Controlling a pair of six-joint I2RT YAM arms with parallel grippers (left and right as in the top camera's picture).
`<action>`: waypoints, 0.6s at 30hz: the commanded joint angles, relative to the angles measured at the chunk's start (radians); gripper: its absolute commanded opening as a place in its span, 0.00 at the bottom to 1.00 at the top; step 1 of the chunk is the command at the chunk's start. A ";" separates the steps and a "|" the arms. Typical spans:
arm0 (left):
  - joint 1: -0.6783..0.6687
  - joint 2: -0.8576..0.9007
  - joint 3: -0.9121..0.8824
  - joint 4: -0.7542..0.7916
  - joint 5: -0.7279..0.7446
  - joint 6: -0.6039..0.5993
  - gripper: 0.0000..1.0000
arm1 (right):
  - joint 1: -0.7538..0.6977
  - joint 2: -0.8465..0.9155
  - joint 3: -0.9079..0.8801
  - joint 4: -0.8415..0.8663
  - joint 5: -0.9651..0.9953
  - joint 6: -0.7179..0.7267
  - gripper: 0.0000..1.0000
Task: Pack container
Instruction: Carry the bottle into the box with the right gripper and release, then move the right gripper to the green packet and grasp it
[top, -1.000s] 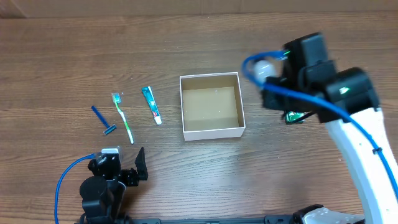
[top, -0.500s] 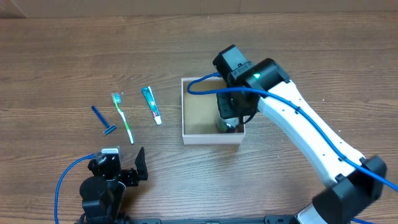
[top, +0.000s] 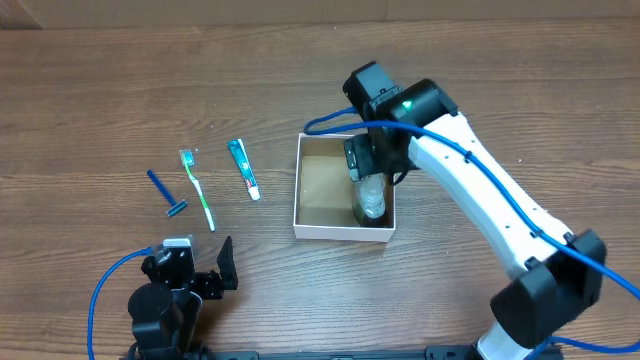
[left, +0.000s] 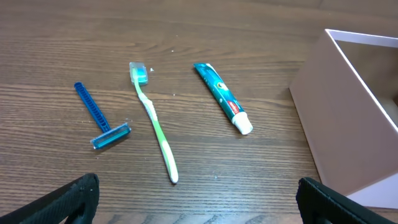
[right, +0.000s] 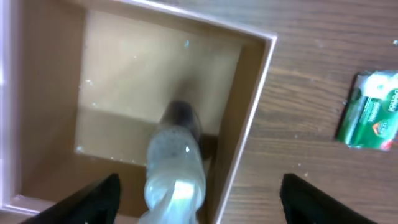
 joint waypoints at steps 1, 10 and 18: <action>-0.007 -0.010 -0.009 0.000 0.015 -0.007 1.00 | -0.085 -0.151 0.076 -0.009 0.014 0.051 0.95; -0.007 -0.010 -0.009 0.000 0.015 -0.007 1.00 | -0.542 -0.080 -0.096 0.055 -0.068 0.005 0.95; -0.007 -0.010 -0.009 0.000 0.015 -0.007 1.00 | -0.561 0.105 -0.251 0.223 -0.038 -0.083 1.00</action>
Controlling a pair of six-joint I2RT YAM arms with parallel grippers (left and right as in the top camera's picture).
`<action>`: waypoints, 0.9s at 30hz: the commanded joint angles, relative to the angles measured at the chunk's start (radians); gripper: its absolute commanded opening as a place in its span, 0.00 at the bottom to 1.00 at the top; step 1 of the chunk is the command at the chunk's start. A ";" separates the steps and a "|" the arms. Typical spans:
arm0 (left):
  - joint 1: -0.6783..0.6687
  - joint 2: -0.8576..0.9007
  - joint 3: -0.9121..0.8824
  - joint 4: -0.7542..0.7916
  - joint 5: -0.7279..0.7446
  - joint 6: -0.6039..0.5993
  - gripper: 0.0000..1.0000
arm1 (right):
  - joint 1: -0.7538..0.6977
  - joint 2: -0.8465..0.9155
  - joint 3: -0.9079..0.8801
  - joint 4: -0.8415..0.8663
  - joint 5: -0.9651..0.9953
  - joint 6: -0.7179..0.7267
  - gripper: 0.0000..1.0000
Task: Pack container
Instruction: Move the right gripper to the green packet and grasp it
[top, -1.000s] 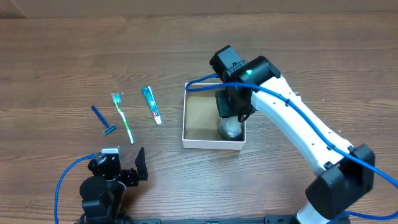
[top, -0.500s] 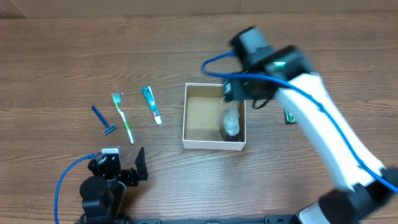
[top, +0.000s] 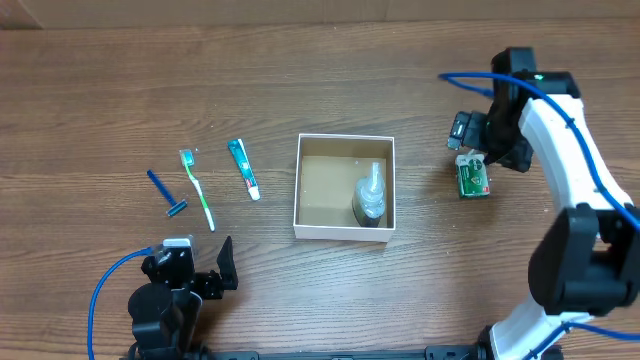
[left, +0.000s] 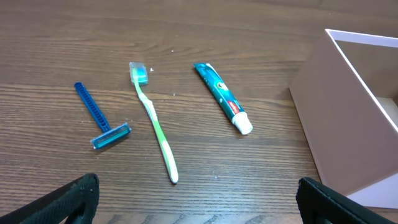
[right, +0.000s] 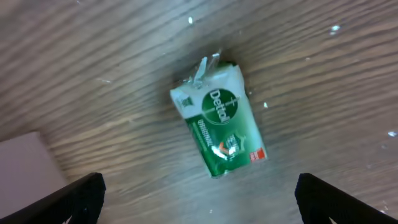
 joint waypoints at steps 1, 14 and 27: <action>-0.007 -0.010 -0.009 0.000 0.015 -0.007 1.00 | 0.001 0.043 -0.044 0.041 0.026 -0.072 1.00; -0.007 -0.010 -0.009 0.000 0.014 -0.007 1.00 | -0.010 0.157 -0.138 0.181 0.007 -0.108 0.67; -0.007 -0.010 -0.009 0.000 0.015 -0.007 1.00 | 0.045 -0.177 -0.040 -0.022 -0.119 -0.058 0.47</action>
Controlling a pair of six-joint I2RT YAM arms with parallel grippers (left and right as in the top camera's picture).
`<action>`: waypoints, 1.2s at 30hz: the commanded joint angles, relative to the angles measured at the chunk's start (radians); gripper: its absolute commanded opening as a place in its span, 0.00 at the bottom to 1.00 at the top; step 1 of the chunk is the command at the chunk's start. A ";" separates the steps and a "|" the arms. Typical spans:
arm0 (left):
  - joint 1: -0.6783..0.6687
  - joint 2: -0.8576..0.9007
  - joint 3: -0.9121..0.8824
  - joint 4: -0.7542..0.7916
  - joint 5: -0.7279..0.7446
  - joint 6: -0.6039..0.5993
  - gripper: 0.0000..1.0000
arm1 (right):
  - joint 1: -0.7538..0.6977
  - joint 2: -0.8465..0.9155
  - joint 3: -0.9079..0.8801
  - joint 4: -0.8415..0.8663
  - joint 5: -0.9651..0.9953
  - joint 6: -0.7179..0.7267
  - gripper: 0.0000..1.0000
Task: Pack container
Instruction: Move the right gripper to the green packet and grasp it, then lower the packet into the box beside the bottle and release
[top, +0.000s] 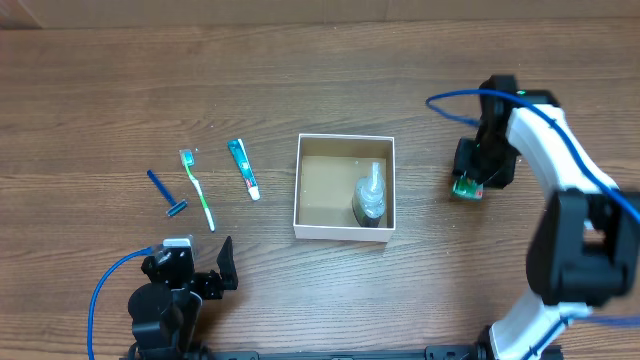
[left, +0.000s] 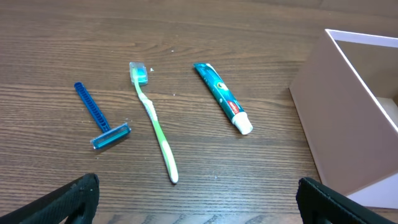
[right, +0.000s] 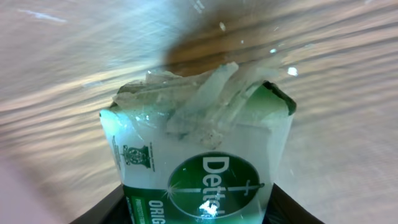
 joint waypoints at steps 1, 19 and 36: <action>-0.007 -0.010 -0.009 0.000 0.015 -0.007 1.00 | 0.069 -0.230 0.063 -0.034 -0.075 0.008 0.47; -0.007 -0.010 -0.009 0.000 0.015 -0.007 1.00 | 0.731 -0.323 0.061 0.100 -0.029 0.168 0.43; -0.007 -0.010 -0.009 0.000 0.015 -0.007 1.00 | 0.731 -0.089 0.151 0.209 -0.036 0.129 0.67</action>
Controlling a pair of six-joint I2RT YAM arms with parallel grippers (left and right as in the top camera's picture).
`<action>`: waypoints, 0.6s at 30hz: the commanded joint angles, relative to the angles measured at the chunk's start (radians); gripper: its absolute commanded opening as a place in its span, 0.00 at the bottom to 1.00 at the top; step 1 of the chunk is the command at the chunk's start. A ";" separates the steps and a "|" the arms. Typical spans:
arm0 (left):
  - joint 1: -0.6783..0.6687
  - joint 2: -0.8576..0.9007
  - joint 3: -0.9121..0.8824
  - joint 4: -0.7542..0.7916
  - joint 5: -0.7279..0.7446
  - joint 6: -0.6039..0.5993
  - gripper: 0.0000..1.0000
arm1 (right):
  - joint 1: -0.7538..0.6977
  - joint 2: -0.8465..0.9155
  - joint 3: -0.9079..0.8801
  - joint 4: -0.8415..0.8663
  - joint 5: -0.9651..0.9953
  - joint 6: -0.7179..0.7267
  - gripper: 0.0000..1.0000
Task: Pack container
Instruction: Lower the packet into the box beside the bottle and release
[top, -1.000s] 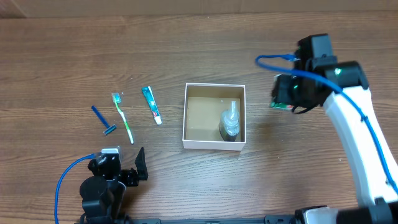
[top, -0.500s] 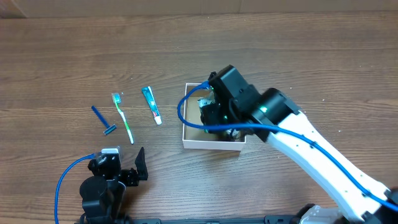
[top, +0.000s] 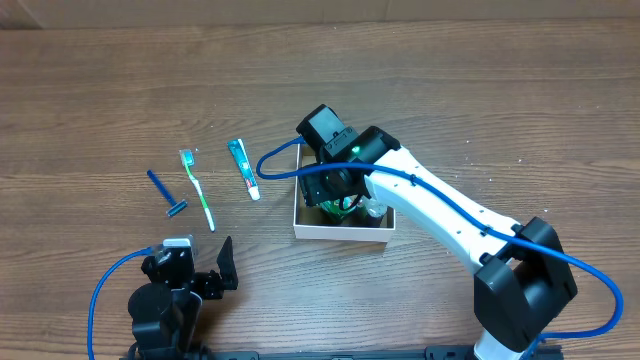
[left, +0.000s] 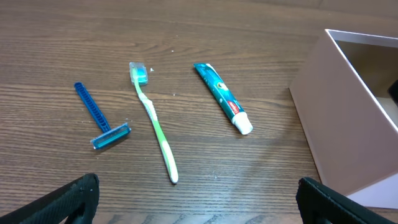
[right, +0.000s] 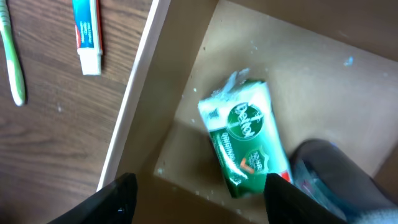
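Note:
The white box (top: 298, 190) stands mid-table. In it lies a green soap packet (right: 245, 140), also seen from above (top: 341, 209), beside a clear bottle (right: 336, 177). My right gripper (right: 202, 200) hangs open just over the box's inside, its fingers (right: 118, 196) wide apart and the packet lying free below them. The toothpaste tube (left: 222, 98), the green toothbrush (left: 154, 124) and the blue razor (left: 99, 118) lie on the table left of the box. My left gripper (left: 199, 205) sits open and empty at the table's near left.
The box's near wall (left: 339, 118) rises at the right of the left wrist view. The right arm (top: 450, 215) stretches from the near right across to the box. Bare wood lies between the left gripper and the three small items.
My right gripper was low over the soap packet on the table to the right of the box. It is now open over the box with the packet lying inside. The left arm has not moved.
My right gripper first stood open over the box with the bottle lying inside. Then it was above the soap packet on the table at the right, then close down on it. Now the packet lies in the box beside the bottle.

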 joint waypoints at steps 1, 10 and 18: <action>-0.007 -0.010 -0.009 0.000 0.015 -0.008 1.00 | 0.000 -0.100 0.130 -0.064 0.006 -0.013 0.67; -0.007 -0.010 -0.009 0.000 0.015 -0.008 1.00 | -0.248 -0.387 0.256 -0.356 0.134 0.055 0.83; -0.007 -0.010 -0.009 0.042 0.026 -0.008 1.00 | -0.737 -0.329 0.207 -0.390 -0.035 0.055 1.00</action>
